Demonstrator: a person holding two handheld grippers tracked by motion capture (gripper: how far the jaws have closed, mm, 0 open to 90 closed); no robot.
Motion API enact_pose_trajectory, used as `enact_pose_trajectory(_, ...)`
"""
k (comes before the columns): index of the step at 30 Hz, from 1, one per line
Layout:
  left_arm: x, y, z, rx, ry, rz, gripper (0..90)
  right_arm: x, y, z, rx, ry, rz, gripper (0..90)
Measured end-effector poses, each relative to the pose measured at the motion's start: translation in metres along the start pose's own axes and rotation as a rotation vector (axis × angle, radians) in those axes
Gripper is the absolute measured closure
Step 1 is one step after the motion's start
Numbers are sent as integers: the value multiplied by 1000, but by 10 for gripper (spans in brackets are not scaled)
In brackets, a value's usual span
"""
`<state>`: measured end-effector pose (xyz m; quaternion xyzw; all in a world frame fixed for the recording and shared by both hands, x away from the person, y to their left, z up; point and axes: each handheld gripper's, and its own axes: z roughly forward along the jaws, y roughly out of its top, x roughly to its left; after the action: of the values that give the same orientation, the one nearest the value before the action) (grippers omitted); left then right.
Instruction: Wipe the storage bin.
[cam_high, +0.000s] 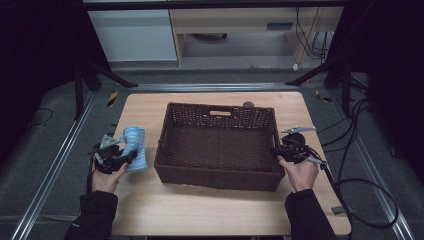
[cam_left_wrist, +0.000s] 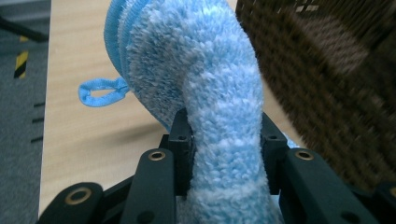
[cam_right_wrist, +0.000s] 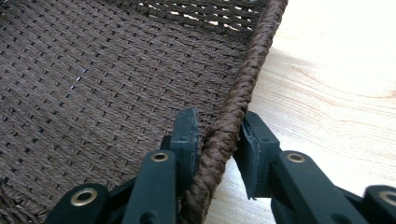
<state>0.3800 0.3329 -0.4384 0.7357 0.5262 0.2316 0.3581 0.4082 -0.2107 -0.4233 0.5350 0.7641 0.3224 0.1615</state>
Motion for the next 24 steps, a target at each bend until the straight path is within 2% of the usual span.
enact_pose_trajectory(1, 0, 3, 0, -5, 5, 10, 659, 0, 0, 0, 0, 3, 5, 705)
enact_pose_trajectory(6, 1, 15, 6, -13, 4, 4, 659, -1, 1, 1, 2, 14, 0, 713)
enact_pose_trajectory(12, 6, 25, 22, 3, -5, 0, 670, 1, 1, 1, 5, 44, -21, 714)
enact_pose_trajectory(17, 9, 30, 42, 40, -8, 3, 671, 6, 2, 2, 8, 76, -42, 715)
enact_pose_trajectory(20, 9, 29, 55, 61, -23, -3, 671, 11, 4, 2, 12, 76, -55, 715)
enact_pose_trajectory(24, 6, 26, 65, 99, -39, 24, 672, 10, 4, 3, 10, 81, -53, 712)
